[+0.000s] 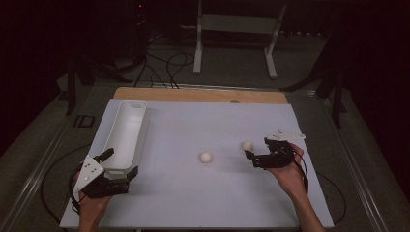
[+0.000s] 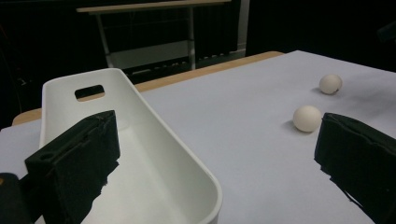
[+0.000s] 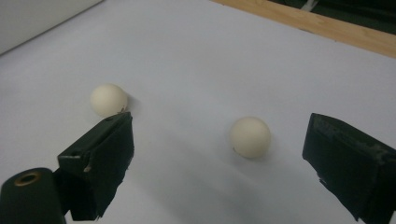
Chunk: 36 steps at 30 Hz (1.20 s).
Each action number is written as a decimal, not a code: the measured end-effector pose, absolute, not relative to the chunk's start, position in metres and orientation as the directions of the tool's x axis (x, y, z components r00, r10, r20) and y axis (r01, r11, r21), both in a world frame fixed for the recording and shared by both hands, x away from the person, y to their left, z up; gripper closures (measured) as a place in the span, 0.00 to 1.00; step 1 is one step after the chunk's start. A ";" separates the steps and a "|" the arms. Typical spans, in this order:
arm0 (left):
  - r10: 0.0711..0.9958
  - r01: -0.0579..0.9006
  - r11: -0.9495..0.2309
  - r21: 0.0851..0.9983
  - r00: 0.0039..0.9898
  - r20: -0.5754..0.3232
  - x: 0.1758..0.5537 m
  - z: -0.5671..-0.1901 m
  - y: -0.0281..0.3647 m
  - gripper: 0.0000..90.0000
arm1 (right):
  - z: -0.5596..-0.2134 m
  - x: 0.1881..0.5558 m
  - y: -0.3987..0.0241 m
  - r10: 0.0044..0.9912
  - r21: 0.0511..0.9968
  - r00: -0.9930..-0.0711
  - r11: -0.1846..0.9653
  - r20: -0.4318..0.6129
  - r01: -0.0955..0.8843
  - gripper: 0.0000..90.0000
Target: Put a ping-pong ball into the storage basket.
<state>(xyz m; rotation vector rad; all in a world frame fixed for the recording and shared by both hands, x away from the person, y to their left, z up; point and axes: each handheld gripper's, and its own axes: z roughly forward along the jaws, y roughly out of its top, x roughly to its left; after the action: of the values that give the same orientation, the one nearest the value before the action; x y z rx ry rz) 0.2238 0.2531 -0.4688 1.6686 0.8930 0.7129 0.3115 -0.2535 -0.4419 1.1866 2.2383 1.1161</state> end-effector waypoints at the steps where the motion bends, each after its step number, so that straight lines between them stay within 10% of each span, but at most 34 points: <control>1: 0.841 0.205 -0.155 0.966 0.541 0.020 0.224 -0.469 0.253 0.01 | -0.442 0.313 -0.253 0.819 0.779 -0.572 0.334 0.039 0.531 0.09; 36: 0.840 0.204 -0.150 0.967 0.542 0.016 0.224 -0.472 0.254 0.01 | -0.436 0.342 -0.248 0.823 0.685 -0.568 0.414 0.000 0.600 0.10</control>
<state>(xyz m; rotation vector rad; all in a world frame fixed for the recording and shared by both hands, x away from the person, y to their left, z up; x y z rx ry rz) 0.2243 0.2536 -0.4722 1.6620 0.8925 0.7097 0.3421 -0.2475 -0.4356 1.2278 2.3373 0.9258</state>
